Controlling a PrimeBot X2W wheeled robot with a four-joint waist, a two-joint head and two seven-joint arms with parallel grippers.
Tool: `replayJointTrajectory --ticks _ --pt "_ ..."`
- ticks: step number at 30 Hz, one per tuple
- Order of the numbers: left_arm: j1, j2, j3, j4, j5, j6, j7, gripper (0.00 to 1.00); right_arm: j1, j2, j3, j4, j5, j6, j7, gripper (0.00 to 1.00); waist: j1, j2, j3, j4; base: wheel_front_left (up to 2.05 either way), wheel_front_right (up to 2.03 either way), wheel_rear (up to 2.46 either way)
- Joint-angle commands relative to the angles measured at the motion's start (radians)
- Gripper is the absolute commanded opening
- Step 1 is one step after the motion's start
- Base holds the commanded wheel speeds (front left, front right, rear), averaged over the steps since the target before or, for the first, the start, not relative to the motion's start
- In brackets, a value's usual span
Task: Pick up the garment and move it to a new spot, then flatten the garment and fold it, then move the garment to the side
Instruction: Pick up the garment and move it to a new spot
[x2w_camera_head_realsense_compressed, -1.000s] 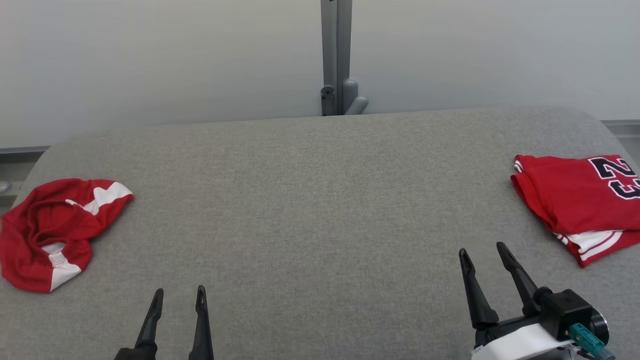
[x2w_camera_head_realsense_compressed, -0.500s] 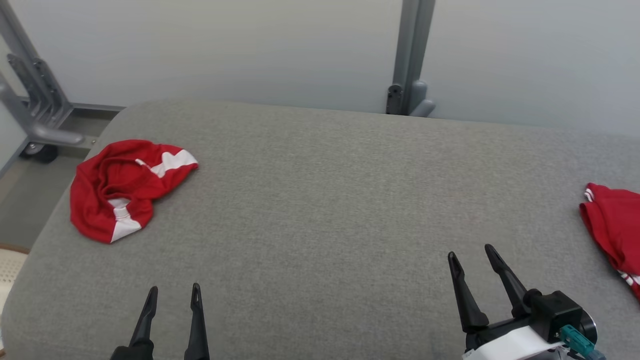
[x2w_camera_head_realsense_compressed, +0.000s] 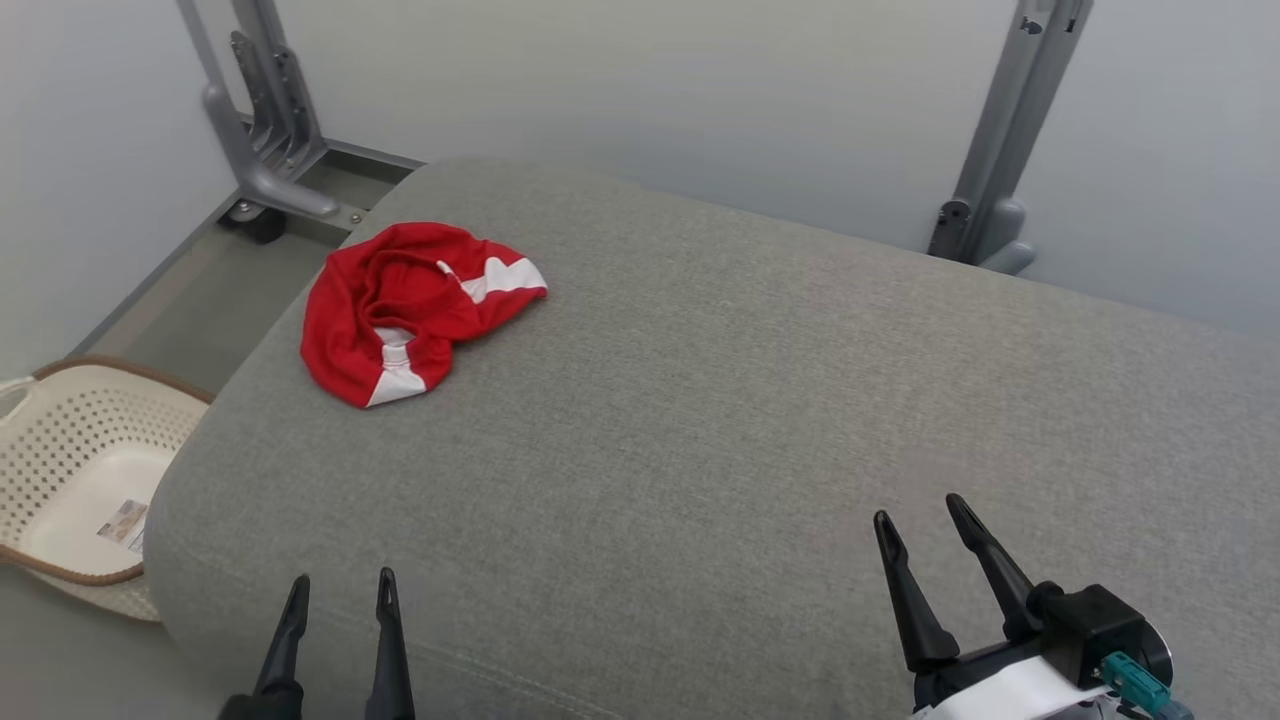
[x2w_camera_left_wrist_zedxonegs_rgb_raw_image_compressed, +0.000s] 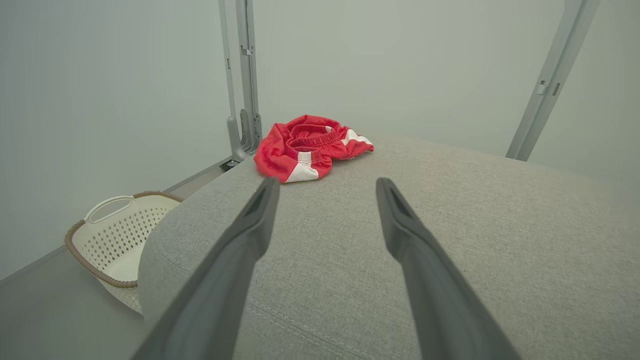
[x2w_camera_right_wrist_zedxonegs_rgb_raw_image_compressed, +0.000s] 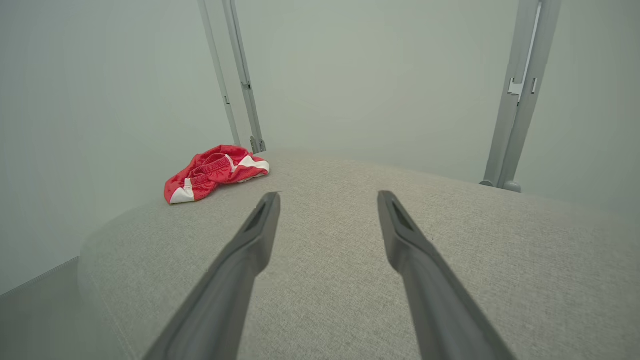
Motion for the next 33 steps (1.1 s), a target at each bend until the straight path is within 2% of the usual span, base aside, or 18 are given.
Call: replayJointTrajectory --ticks 1,9,18,26,33 --pt "0.001 0.001 0.004 -0.004 -0.006 0.006 -0.002 1.00 -0.012 -0.003 0.003 0.003 0.007 -0.001 -0.003 1.00 0.0000 0.0000 0.006 0.042 0.00 0.00 0.00" --pt "-0.007 0.001 0.008 -0.024 -0.016 0.019 -0.002 1.00 -0.028 -0.009 0.014 0.012 0.009 -0.001 -0.003 1.00 0.0000 0.0000 0.023 0.056 0.00 0.00 0.00" --pt "-0.058 0.001 0.014 -0.001 -0.028 0.000 -0.002 1.00 -0.021 -0.023 0.019 0.006 -0.002 -0.001 -0.003 1.00 0.0000 0.0000 0.057 0.051 0.00 0.00 0.00" --pt "-0.265 0.000 0.057 0.034 -0.107 -0.012 -0.002 1.00 -0.109 -0.109 0.032 -0.001 -0.013 -0.001 -0.003 1.00 0.0000 0.0000 0.205 0.018 0.00 0.00 0.00" --pt "-0.564 0.007 0.121 0.285 -0.229 -0.006 0.001 1.00 -0.196 -0.192 0.054 -0.005 -0.023 -0.001 -0.003 1.00 0.0000 0.0000 0.342 -0.026 0.00 0.00 0.00"
